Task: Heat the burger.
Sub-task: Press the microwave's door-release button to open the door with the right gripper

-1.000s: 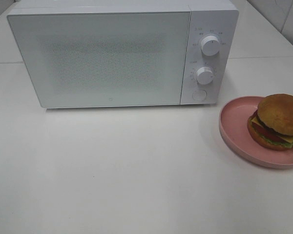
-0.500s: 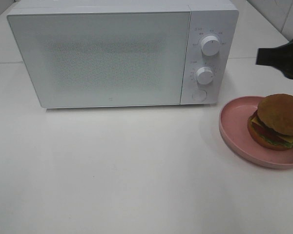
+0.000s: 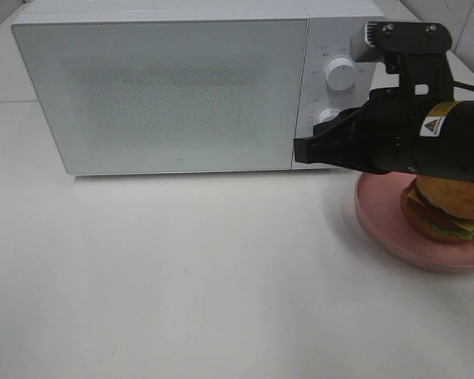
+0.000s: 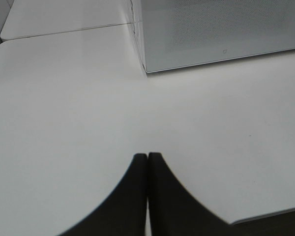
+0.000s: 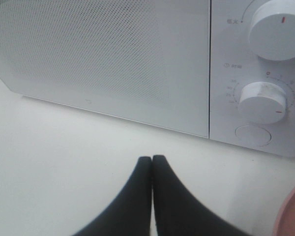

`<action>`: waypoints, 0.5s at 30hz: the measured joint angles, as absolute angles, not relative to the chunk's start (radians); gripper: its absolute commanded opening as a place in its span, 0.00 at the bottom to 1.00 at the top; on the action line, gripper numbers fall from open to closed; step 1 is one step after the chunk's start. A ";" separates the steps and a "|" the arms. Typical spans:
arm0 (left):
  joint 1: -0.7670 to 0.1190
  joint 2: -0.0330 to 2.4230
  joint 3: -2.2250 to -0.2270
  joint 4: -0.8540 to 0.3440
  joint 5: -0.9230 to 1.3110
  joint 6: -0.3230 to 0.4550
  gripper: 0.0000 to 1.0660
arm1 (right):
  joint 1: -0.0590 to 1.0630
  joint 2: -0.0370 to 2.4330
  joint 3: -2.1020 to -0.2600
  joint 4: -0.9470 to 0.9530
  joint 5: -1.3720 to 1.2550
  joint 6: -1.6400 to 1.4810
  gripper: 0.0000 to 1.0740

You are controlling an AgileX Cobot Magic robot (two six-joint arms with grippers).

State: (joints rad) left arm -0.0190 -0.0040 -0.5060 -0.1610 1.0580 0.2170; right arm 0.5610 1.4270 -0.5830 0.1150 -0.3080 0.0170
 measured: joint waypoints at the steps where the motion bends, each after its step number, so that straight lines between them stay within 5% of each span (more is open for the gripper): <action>1: -0.019 -0.004 -0.506 -0.161 1.058 0.217 0.00 | 0.561 1.427 -0.583 0.115 -0.308 0.017 0.00; 15: -0.019 -0.004 -0.506 -0.161 1.058 0.217 0.00 | 0.562 1.659 -0.586 0.093 -0.647 0.459 0.01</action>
State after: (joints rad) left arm -0.0190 -0.0040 -0.5060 -0.1610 1.0580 0.2170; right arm 0.5620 1.6590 -0.5860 0.0930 -0.6470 0.4590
